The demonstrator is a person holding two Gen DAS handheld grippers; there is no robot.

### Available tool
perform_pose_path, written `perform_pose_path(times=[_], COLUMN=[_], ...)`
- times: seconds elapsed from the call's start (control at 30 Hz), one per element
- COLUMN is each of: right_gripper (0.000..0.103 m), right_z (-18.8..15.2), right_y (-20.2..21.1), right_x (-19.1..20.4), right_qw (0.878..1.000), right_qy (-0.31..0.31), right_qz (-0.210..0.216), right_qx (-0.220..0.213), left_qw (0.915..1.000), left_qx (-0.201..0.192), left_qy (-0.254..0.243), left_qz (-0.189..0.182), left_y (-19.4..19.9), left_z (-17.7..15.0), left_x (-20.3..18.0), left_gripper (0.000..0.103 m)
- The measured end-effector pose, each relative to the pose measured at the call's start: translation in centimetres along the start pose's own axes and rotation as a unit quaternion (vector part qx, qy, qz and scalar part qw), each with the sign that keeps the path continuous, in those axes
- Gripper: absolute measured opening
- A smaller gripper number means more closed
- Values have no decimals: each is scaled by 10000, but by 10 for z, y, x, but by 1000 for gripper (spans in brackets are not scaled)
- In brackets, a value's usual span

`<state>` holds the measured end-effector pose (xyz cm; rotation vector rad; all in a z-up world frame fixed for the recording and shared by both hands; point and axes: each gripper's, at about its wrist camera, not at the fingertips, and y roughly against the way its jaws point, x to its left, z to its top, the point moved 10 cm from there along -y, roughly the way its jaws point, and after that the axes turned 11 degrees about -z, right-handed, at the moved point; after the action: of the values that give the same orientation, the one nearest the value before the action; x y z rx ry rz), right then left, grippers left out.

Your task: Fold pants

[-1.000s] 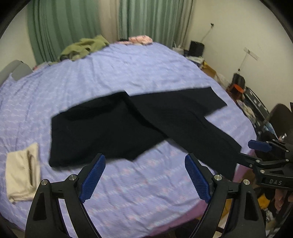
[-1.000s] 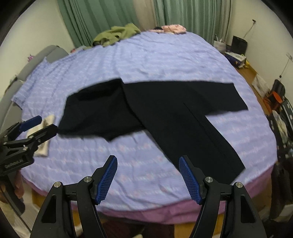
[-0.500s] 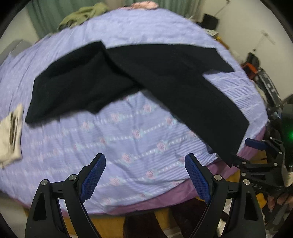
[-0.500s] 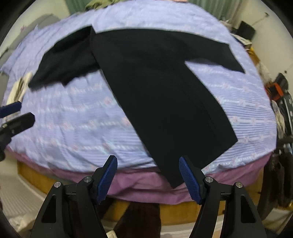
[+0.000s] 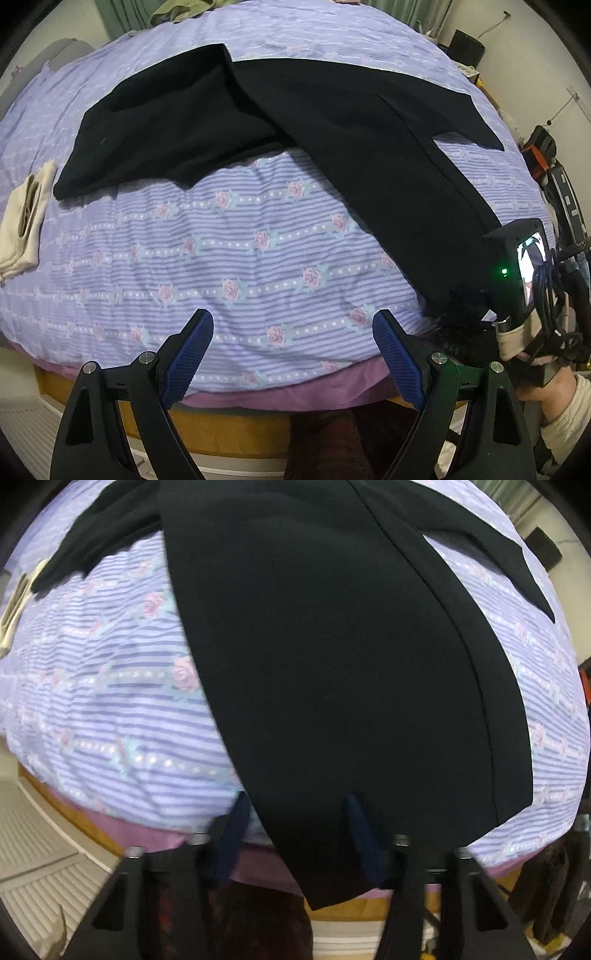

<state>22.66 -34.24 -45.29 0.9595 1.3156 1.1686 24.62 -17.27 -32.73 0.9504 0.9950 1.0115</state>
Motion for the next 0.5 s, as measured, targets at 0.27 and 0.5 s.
perform_pose_path(times=[0.27, 0.5], right_gripper=[8, 8], right_z=[18, 22], right_y=[67, 104], right_x=[-48, -67], right_qw=[9941, 9870], right_qy=[-815, -1151], right_qz=[-69, -414], right_qx=[-713, -1042], left_qw=[9975, 9907], left_qx=[-90, -142], left_qy=[-217, -24], left_qz=[-672, -1353], left_y=[-7, -34], left_z=[47, 111], left_x=[-3, -26], left_gripper=[88, 88])
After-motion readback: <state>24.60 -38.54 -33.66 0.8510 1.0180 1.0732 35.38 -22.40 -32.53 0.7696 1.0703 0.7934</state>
